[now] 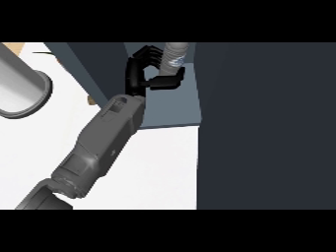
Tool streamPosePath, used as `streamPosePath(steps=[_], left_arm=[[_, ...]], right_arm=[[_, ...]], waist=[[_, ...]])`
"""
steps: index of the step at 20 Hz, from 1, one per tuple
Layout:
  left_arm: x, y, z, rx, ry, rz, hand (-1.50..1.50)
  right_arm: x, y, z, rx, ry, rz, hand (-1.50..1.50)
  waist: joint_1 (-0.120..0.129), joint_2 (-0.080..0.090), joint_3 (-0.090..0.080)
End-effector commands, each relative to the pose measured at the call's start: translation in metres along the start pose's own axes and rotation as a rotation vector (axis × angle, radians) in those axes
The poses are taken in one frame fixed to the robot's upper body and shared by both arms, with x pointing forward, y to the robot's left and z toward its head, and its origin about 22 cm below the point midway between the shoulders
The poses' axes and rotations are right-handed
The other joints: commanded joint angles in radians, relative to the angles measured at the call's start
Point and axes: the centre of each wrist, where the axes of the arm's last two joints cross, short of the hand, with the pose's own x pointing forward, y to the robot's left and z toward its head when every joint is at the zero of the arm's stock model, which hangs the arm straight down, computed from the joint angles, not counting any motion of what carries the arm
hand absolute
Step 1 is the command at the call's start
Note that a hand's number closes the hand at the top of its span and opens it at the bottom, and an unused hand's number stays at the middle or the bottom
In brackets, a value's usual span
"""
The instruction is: Pick up the bottled water, place it into the cabinet and close the cabinet
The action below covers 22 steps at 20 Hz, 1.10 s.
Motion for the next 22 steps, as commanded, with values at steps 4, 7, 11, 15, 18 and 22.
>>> streamPosePath(steps=[4, 7, 11, 15, 18, 22], left_arm=[[-0.006, 0.002, -0.003, 0.016, -0.014, -0.107, -1.5], [0.006, 0.0, -0.013, 0.0, 0.013, -0.106, -1.5], [-0.001, 0.002, -0.009, 0.051, 0.019, -0.097, -1.5], [0.017, 0.002, -0.021, -0.017, -0.076, -0.077, -1.5], [0.019, -0.004, -0.019, -0.056, -0.117, 0.008, -1.5], [0.024, -0.007, -0.019, -0.091, -0.178, 0.063, -1.5]], right_arm=[[0.004, 0.014, -0.007, 0.044, -0.021, -0.002, -1.5], [0.02, 0.022, -0.003, 0.036, -0.026, -0.006, -1.5], [0.008, 0.011, -0.007, 0.051, -0.063, -0.021, -1.5], [0.005, 0.02, -0.013, 0.024, -0.026, -0.008, -1.5], [0.005, 0.01, -0.017, 0.038, -0.043, 0.013, -1.5], [0.015, 0.015, -0.009, 0.043, -0.013, 0.005, -1.5]], waist=[[-0.009, 0.004, 0.0], [-0.016, 0.004, -0.001], [-0.034, 0.013, 0.0], [-0.008, 0.012, -0.001], [0.0, 0.009, -0.001], [-0.002, -0.001, 0.0]])
